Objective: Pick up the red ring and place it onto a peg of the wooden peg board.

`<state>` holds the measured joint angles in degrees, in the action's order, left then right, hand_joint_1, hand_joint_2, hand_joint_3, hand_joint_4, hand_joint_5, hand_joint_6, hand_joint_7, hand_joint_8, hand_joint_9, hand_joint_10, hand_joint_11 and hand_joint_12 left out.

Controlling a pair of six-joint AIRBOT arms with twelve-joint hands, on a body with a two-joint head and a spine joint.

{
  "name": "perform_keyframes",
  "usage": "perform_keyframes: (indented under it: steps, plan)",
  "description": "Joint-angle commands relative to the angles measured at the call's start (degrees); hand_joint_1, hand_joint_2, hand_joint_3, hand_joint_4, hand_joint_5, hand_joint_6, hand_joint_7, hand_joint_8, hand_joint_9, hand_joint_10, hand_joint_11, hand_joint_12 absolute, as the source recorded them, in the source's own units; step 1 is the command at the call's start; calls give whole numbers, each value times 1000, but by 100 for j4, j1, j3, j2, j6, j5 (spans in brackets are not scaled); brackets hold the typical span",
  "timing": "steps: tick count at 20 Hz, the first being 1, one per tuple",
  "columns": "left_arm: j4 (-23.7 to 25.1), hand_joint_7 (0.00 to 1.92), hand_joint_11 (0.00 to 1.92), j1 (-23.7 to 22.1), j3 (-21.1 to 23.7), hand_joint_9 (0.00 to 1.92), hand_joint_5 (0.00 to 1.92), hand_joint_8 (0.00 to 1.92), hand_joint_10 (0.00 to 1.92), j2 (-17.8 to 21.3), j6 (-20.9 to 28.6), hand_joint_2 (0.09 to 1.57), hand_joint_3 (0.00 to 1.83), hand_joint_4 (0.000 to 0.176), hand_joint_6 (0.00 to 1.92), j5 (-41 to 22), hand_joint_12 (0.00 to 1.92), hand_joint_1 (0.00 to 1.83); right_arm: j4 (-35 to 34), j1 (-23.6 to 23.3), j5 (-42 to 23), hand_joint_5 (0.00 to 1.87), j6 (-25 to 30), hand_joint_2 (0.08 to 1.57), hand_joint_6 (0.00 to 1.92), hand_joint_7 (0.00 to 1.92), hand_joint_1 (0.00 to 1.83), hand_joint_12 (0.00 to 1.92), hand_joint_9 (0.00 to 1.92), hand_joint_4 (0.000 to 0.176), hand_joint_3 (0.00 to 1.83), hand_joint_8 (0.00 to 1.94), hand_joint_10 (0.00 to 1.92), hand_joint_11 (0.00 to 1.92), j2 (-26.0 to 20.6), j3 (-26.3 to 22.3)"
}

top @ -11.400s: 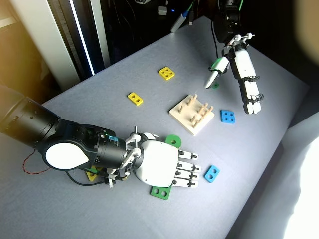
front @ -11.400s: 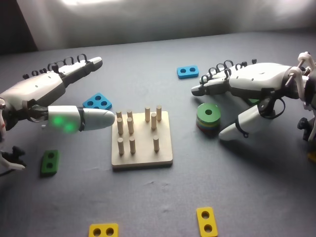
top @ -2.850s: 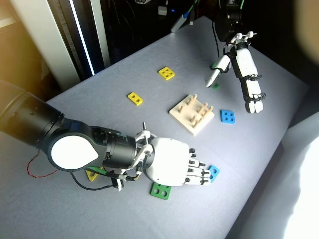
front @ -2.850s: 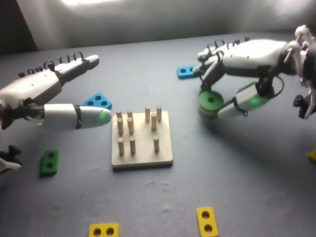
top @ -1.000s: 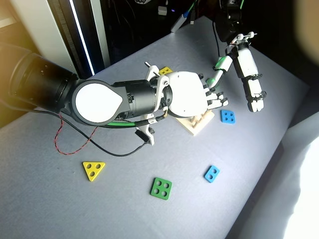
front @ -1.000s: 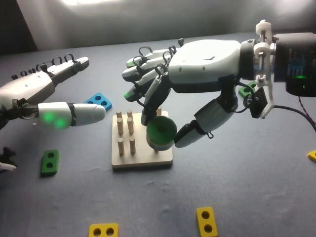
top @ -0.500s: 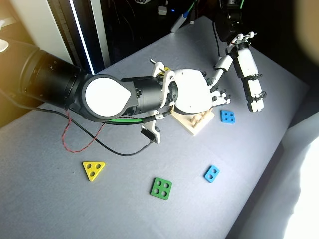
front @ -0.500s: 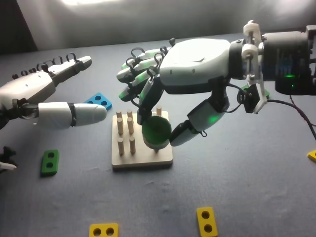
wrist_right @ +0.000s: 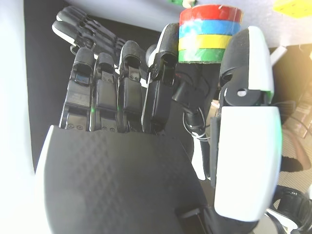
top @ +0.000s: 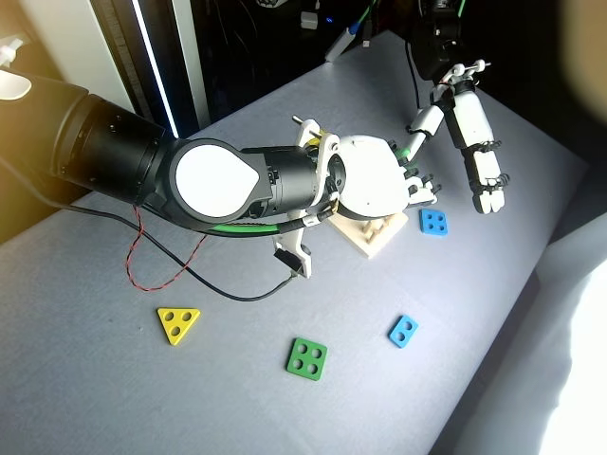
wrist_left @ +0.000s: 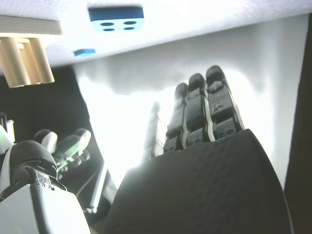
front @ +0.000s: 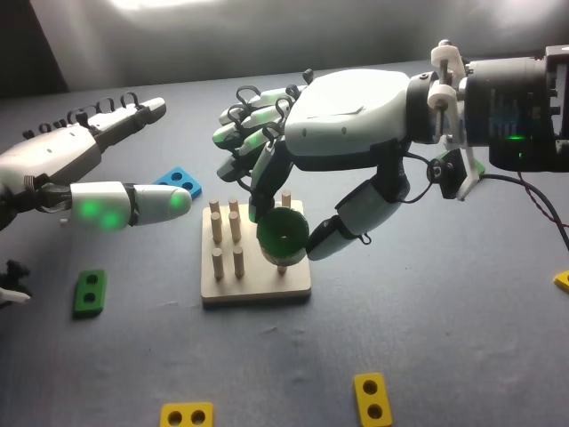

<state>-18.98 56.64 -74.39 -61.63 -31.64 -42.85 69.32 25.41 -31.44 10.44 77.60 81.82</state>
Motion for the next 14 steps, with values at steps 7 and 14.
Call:
perform_keyframes:
  steps: [7, 14]
  plan:
    - [-7, 0, 0, -94, -29, 0, 0, 0, 0, 1, 26, 910, 7, 175, 0, -654, 0, 313, -292, -17, -301, 1151, -19, 1037, 707, 436, 1189, 235, 159, 0, 0, 1, 1, 0, 98, 13]
    - [-5, 0, 0, -100, -19, 0, 0, 0, 0, 5, 26, 905, 2, 174, 0, -654, 0, 343, -483, 75, -329, 1120, -41, 1050, 763, 449, 1182, 262, 157, 0, 1, 1, 1, 0, 104, 62]
